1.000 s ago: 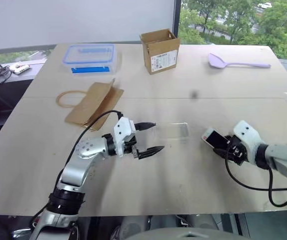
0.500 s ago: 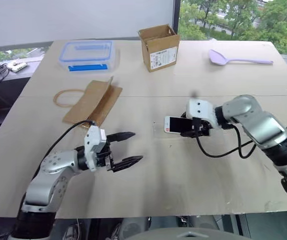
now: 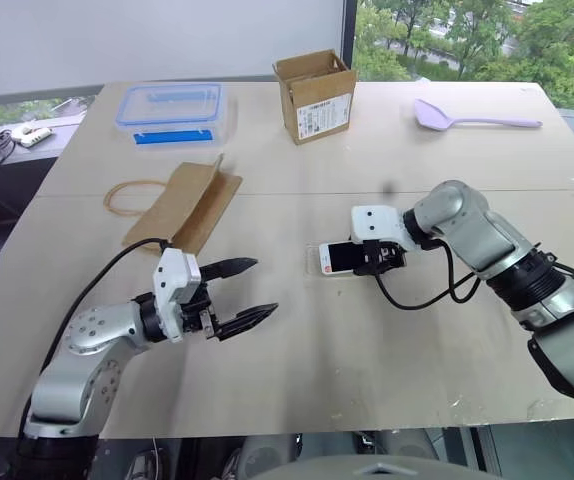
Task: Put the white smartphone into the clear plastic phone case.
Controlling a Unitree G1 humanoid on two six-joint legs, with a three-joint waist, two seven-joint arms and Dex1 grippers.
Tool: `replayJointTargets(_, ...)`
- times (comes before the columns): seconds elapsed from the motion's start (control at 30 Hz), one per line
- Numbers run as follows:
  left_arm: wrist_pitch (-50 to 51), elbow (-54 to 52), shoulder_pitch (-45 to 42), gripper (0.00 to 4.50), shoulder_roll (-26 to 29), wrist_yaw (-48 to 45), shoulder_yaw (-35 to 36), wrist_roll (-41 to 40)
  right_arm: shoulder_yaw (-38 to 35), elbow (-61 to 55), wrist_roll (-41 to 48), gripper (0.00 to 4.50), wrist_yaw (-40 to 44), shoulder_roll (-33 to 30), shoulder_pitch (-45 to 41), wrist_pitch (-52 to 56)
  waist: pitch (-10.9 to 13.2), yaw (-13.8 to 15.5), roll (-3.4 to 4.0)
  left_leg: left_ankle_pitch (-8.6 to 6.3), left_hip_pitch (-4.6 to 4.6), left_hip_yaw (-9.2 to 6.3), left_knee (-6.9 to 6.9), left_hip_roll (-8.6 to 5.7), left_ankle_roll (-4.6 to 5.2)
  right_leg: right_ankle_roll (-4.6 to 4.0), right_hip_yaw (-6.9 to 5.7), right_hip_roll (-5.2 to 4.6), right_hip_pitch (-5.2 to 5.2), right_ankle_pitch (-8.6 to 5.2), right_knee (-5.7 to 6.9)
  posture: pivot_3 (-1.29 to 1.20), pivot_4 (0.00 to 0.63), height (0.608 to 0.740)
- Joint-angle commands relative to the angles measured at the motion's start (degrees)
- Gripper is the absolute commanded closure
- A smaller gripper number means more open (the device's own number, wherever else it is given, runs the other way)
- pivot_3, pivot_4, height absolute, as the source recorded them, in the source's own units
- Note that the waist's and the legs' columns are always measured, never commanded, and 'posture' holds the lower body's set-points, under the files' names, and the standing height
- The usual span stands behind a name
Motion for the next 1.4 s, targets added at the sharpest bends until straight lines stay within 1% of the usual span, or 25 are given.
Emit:
replayJointTargets(0.03,1.48,-4.01,-0.86,0.00,0.44,1.47,-0.18,-1.25,0.81,-1.22,-1.57,1.67,1.44,0.84,-0.33,1.47,-0.01,-0.04,0.00,0.00,0.01,0.00,0.00,0.00,0.00,0.00,0.00,0.00,0.01,0.00,0.01,0.00,0.150,0.740)
replayJointTargets(0.13,2.21,-4.41,-1.43,0.00,0.30,2.01,-0.68,-1.08,0.58,-2.06,-2.27,1.67,1.59,1.34,-0.18,3.17,-0.01,-0.11,0.01,0.00,0.03,0.00,0.00,0.00,-0.01,0.00,0.01,0.01,0.00,0.00,0.04,0.00,0.150,0.740)
replayJointTargets(0.17,2.39,-4.36,-1.77,0.00,0.27,2.15,-0.94,-1.00,0.51,-2.16,-2.46,0.62,1.47,1.51,-0.13,3.62,-0.01,-0.09,0.01,0.00,0.03,0.00,0.00,0.00,-0.01,0.00,0.01,0.01,0.00,0.00,0.05,0.00,0.150,0.740)
replayJointTargets(0.2,2.45,-4.21,-2.12,0.00,0.27,2.20,-1.24,-0.87,0.39,-2.32,-2.68,0.24,1.17,1.73,-0.02,4.15,-0.01,-0.07,0.01,0.01,0.04,0.00,-0.01,0.00,-0.01,0.00,0.00,0.01,0.00,0.00,0.05,0.00,0.150,0.740)
replayJointTargets(0.23,2.50,-4.10,-2.36,0.00,0.28,2.25,-1.47,-0.79,0.24,-2.62,-2.89,0.07,0.88,1.95,0.15,4.81,-0.01,-0.07,0.01,0.01,0.03,-0.01,0.00,0.00,-0.02,-0.01,0.00,0.01,0.00,0.00,0.06,0.00,0.150,0.740)
replayJointTargets(0.3,2.58,-3.86,-2.87,0.00,0.27,2.32,-1.96,-0.65,-0.03,-3.79,-2.85,0.07,1.10,2.24,0.55,6.25,-0.01,-0.06,0.01,0.01,0.03,0.00,0.01,0.00,-0.02,-0.01,0.00,0.01,-0.01,0.00,0.08,0.00,0.150,0.740)
replayJointTargets(0.33,2.58,-3.73,-3.15,0.00,0.24,2.31,-2.23,-0.52,-0.40,-4.33,-2.67,0.29,0.87,2.57,0.73,7.23,-0.01,-0.07,0.01,0.02,0.03,0.00,0.01,0.00,-0.03,-0.01,0.00,0.01,0.00,0.00,0.08,0.00,0.150,0.740)
replayJointTargets(0.37,2.59,-3.58,-3.43,0.00,0.22,2.30,-2.44,-0.41,-0.68,-4.58,-2.57,0.61,0.68,2.82,0.80,7.87,-0.01,-0.11,0.01,0.02,0.03,0.00,0.01,0.00,-0.03,-0.01,0.01,0.01,0.00,0.00,0.08,0.00,0.150,0.740)
replayJointTargets(0.4,2.67,-3.43,-3.74,0.00,0.17,2.26,-2.70,-0.35,-0.75,-5.00,-2.63,1.01,0.66,2.77,0.91,8.00,-0.01,-0.12,0.01,0.02,0.03,0.00,0.01,0.00,-0.03,-0.01,0.01,0.01,-0.01,0.00,0.08,0.00,0.150,0.740)
replayJointTargets(0.43,2.72,-3.34,-3.97,0.00,0.15,2.25,-2.90,-0.31,-0.89,-5.55,-2.74,1.54,0.52,2.68,1.05,8.13,-0.01,-0.12,0.01,0.02,0.03,0.00,0.01,0.00,-0.03,-0.01,0.01,0.02,-0.01,0.00,0.08,0.00,0.150,0.740)
replayJointTargets(0.47,2.79,-3.24,-4.22,0.00,0.13,2.27,-3.09,-0.28,-1.28,-6.03,-2.71,1.79,0.14,2.74,1.17,8.30,-0.01,-0.12,0.01,0.02,0.03,0.00,0.01,0.00,-0.03,-0.01,0.01,0.02,-0.01,0.00,0.10,0.00,0.150,0.740)
replayJointTargets(0.8,3.33,-1.08,-7.21,0.00,0.05,1.92,-4.48,-0.11,-6.29,-13.41,2.39,1.80,-0.21,2.22,1.12,17.93,-0.01,-0.05,0.01,0.03,0.04,0.00,0.05,-0.01,-0.04,-0.01,0.01,0.03,-0.05,0.00,0.26,0.00,0.150,0.740)
replayJointTargets(1.03,2.35,0.94,-7.84,0.00,-0.21,0.95,-5.11,0.31,-7.00,-12.26,3.43,1.80,-1.83,1.61,-0.10,16.93,-0.01,-0.11,0.01,0.03,0.03,0.00,0.06,-0.04,-0.04,0.00,0.01,0.02,-0.06,0.00,0.28,0.00,0.150,0.740)
replayJointTargets(1.27,0.73,2.42,-6.64,0.00,-0.82,2.10,-4.88,2.12,-11.14,-12.09,5.42,1.80,-6.54,3.66,-0.51,14.74,-0.01,-0.09,0.01,0.03,0.04,0.00,0.07,-0.04,-0.05,-0.01,0.02,0.03,-0.11,0.00,0.39,0.00,0.150,0.740)
replayJointTargets(1.33,0.50,2.73,-6.40,0.00,-1.26,2.64,-4.68,2.31,-12.84,-11.49,5.95,2.33,-8.91,5.11,-0.39,14.75,-0.01,-0.11,0.01,0.04,0.05,0.00,0.07,-0.04,-0.06,-0.01,0.03,0.03,-0.11,0.00,0.41,0.00,0.150,0.740)
replayJointTargets(1.37,0.73,2.83,-6.44,0.00,-1.57,3.00,-4.60,2.15,-13.34,-11.43,6.49,2.70,-9.30,5.69,-0.11,14.51,-0.01,-0.10,0.01,0.04,0.04,0.01,0.07,-0.04,-0.06,-0.01,0.04,0.03,-0.13,0.00,0.43,0.00,0.150,0.740)
replayJointTargets(1.4,0.79,3.10,-6.60,0.00,-1.74,3.40,-4.67,2.44,-13.51,-11.36,6.70,3.17,-9.93,6.28,0.26,14.25,-0.01,-0.08,0.01,0.04,0.04,0.01,0.08,-0.04,-0.07,-0.01,0.04,0.03,-0.13,0.00,0.44,0.00,0.150,0.740)
